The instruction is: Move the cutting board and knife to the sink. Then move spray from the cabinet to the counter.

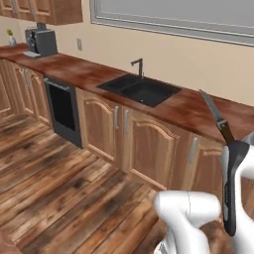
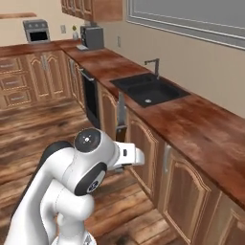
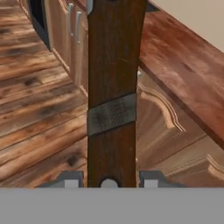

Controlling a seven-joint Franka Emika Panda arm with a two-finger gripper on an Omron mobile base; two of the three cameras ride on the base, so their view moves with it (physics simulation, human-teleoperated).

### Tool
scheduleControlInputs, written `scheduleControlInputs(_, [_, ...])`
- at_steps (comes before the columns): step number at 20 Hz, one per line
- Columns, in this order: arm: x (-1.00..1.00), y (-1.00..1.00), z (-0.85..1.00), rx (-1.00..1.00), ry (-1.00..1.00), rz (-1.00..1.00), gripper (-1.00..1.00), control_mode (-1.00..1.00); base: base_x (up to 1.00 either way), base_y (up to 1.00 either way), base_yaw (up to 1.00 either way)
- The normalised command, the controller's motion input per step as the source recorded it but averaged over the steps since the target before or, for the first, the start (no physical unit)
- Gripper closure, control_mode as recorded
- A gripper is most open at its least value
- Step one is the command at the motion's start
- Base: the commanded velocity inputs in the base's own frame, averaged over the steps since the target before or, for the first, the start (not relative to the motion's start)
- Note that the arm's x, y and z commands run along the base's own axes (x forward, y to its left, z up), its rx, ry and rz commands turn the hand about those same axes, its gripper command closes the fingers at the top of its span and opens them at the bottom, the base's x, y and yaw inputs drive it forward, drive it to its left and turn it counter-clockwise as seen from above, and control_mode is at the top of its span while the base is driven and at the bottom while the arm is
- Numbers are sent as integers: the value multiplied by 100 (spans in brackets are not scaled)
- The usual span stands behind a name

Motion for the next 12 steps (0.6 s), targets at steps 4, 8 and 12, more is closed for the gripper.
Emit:
scheduleControlInputs(4, [0, 0, 0, 0, 0, 0, 100, 100, 100, 0, 15])
scheduleControlInputs(8, [0, 0, 0, 0, 0, 0, 100, 100, 100, 0, 5])
scheduleControlInputs(12, [0, 0, 0, 0, 0, 0, 100, 100, 100, 0, 0])
